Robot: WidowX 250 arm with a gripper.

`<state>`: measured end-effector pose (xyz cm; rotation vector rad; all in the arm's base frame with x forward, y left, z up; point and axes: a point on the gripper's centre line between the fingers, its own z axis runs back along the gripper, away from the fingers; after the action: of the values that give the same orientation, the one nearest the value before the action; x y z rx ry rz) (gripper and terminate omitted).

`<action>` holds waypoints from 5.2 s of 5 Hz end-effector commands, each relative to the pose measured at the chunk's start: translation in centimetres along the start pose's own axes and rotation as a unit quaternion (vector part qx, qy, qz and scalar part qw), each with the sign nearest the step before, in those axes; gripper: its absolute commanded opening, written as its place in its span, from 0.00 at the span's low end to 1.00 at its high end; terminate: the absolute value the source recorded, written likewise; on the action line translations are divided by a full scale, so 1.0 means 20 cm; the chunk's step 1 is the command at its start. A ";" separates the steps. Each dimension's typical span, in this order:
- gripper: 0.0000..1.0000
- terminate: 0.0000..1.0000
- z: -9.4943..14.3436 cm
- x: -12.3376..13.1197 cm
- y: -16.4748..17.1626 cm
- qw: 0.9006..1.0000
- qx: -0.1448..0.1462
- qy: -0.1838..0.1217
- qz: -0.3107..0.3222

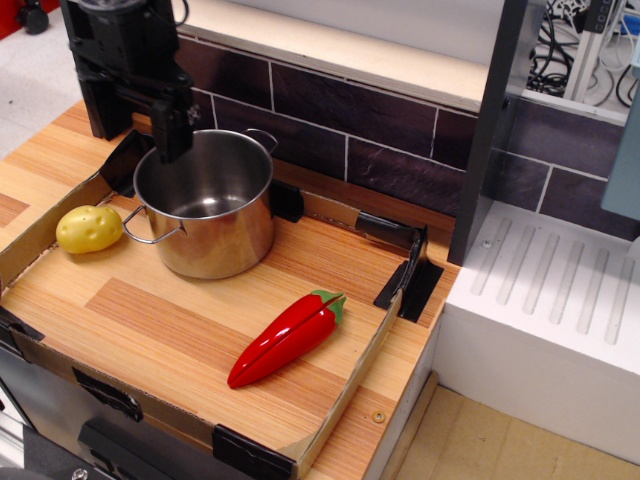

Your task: Topple metal pot

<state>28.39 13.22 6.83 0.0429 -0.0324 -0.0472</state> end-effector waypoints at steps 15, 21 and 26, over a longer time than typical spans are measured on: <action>0.00 0.00 0.22 -0.10 -0.23 0.927 0.300 -0.163 -0.158; 1.00 0.00 0.24 -0.22 -0.32 0.974 0.197 -0.032 -0.110; 1.00 0.00 0.80 -0.21 -0.19 0.972 -0.212 -0.051 -0.091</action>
<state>23.75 8.36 21.78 -0.4123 -0.0920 -0.2273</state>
